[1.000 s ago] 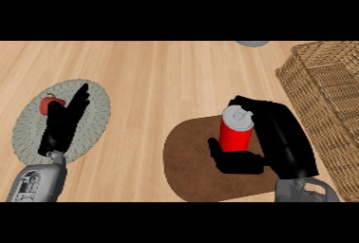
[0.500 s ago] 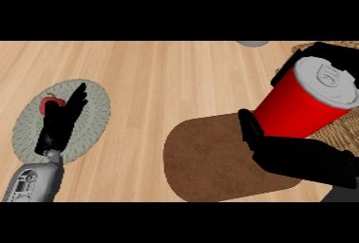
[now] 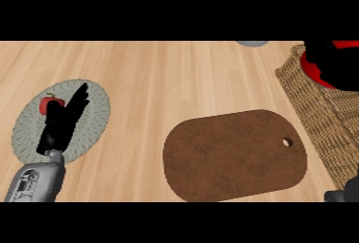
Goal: Pick the can from the cutting board and place it in the basket
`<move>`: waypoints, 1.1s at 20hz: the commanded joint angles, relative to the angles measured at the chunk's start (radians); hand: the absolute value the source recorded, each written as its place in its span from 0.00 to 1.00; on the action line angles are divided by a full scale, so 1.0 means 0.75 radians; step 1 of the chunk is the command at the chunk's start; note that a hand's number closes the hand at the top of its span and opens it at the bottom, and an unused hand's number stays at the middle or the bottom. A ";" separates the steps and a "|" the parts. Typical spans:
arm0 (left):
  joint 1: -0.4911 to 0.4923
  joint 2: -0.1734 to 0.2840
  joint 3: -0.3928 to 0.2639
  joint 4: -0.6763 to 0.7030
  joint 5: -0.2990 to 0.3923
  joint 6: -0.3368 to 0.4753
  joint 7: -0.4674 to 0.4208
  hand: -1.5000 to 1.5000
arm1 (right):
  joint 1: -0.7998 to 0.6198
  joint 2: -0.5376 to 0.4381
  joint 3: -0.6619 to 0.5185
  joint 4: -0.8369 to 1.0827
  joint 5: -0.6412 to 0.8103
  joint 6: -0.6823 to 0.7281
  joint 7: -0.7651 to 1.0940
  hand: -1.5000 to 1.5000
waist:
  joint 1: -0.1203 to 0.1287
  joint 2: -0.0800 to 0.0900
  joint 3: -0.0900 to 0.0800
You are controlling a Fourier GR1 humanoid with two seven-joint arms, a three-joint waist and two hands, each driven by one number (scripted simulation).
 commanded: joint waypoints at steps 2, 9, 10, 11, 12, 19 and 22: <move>-0.038 -0.036 -0.019 -0.023 -0.030 0.054 0.038 0.50 | -0.055 -0.282 -0.041 0.212 0.034 0.231 0.022 1.00 | -0.008 0.003 0.001; -0.022 -0.005 -0.004 -0.037 -0.006 0.008 0.034 0.50 | 0.123 -0.554 -0.130 0.448 0.120 0.235 -0.278 1.00 | 0.006 0.012 0.003; -0.001 -0.033 -0.034 -0.096 -0.032 0.039 0.068 0.50 | 0.079 -0.595 -0.110 0.465 0.124 0.295 -0.255 1.00 | 0.011 0.007 0.002; -0.017 -0.024 -0.018 -0.023 -0.032 0.032 0.011 0.50 | 0.135 -0.654 -0.156 0.469 0.114 0.286 -0.345 1.00 | 0.001 0.009 0.002; 0.047 -0.027 -0.016 -0.075 -0.017 0.025 0.002 0.50 | 0.164 -0.687 -0.175 0.497 0.127 0.270 -0.382 1.00 | 0.010 0.008 0.002; -0.018 -0.025 -0.015 -0.023 -0.028 0.016 0.013 0.50 | 0.299 -0.832 -0.273 0.725 0.117 0.136 -0.766 1.00 | 0.009 0.008 0.002; 0.027 -0.076 -0.042 0.002 -0.058 0.058 -0.050 0.50 | 0.263 -0.823 -0.222 0.906 0.146 0.055 -0.877 1.00 | 0.021 0.011 0.002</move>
